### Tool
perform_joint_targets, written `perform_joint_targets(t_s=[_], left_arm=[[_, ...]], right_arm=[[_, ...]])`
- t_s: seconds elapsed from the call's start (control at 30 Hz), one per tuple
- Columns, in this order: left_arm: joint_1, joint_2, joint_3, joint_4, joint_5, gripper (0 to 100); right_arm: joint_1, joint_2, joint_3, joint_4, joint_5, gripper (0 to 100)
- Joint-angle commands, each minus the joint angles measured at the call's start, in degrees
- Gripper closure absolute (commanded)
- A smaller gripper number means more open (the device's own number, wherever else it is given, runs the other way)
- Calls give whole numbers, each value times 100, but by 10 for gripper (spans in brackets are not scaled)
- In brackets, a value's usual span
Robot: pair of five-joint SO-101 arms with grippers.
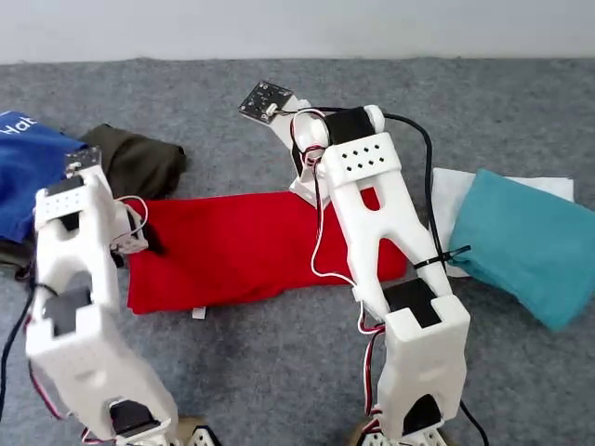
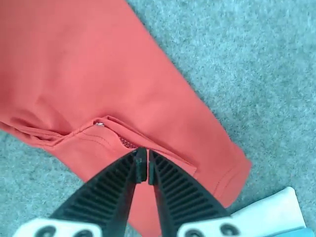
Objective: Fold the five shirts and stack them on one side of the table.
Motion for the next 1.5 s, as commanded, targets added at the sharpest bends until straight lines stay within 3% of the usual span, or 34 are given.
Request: perform_joint_targets(t_s=[0.0,0.17,0.43,0.7,0.9,1.03,1.23,1.47], left_arm=[[88,554,-593,360,-343,836],[404,738,-840,818,-651,991],[360,237,-848,1064,-695,990],[-123,-1442,-822,1609,-967,991],[-281,-1978,-848,2084,-1231,990],[229,-2400,-848,2066,-1187,990],[1925,-2971,-840,1908,-352,989],[3262,-2875,-848,1310,360,989]], right_arm=[[57,-435,-264,48,-18,983],[66,-426,-264,31,-44,983],[215,-479,-387,4,-44,983],[1226,-1007,-1301,40,-615,980],[1701,-1191,-1310,92,-624,980],[1807,-1209,-1310,92,-624,980],[1789,-1200,-1310,75,-668,980],[2360,-1209,-1301,180,-1451,980]])
